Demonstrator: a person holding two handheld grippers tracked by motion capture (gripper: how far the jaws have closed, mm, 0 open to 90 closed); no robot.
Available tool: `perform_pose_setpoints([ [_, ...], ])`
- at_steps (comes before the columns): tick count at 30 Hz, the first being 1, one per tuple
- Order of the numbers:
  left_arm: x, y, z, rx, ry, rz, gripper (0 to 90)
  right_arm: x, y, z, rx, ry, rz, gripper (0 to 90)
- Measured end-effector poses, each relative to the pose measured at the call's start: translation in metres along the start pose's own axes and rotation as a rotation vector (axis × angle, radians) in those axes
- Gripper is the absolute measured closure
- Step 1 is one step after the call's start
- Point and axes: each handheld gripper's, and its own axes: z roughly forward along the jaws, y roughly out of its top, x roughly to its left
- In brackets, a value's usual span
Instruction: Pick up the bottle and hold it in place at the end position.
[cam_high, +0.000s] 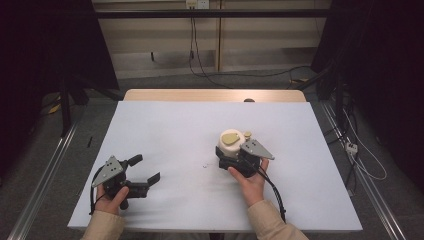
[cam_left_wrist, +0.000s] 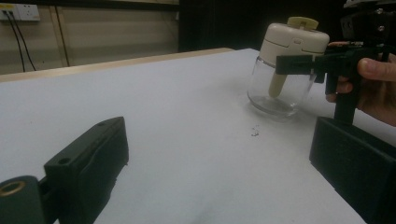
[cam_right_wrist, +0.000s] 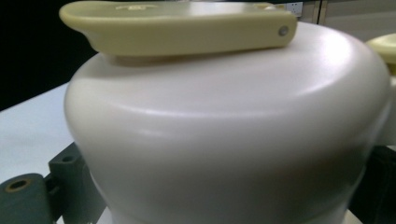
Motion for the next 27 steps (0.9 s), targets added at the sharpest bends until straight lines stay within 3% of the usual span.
perform_pose_setpoints([
  [27,0.001,0.000,-0.001,-0.008,0.001,-0.007,4.4,0.010,0.013,0.016,-0.002,0.014,0.003,6.2],
])
